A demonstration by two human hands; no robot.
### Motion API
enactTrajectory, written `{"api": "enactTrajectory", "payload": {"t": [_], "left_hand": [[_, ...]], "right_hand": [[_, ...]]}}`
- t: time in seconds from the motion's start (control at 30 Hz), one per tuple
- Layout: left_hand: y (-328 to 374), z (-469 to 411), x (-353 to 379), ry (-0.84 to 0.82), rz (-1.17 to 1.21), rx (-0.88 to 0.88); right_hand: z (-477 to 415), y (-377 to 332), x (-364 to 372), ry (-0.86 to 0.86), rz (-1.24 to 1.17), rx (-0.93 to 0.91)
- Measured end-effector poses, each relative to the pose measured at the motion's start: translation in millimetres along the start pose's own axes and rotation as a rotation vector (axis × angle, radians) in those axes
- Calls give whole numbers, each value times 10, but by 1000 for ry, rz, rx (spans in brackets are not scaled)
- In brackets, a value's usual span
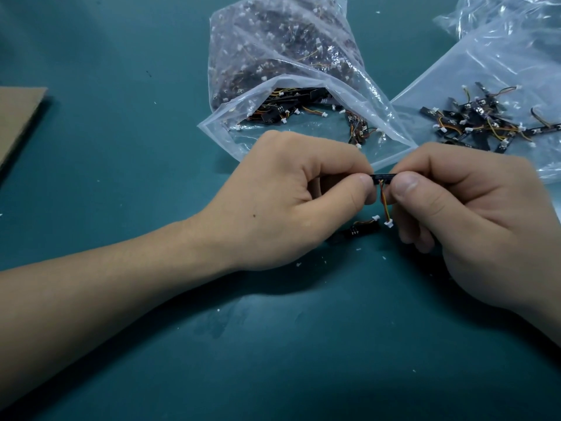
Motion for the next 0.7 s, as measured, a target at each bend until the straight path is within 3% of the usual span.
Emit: {"api": "enactTrajectory", "payload": {"t": [0.7], "left_hand": [[-19, -2, -5, 5, 22, -5]], "right_hand": [[-1, -9, 4, -2, -40, 6]]}}
Point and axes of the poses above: each hand's wrist, its own z-axis away from the middle knuckle, its own x-axis out of the palm, y = z × x, the point moved 4 cm from there along -z, towards the middle knuckle, and after that the axes turned 15 degrees about x, right-handed, at the moved point
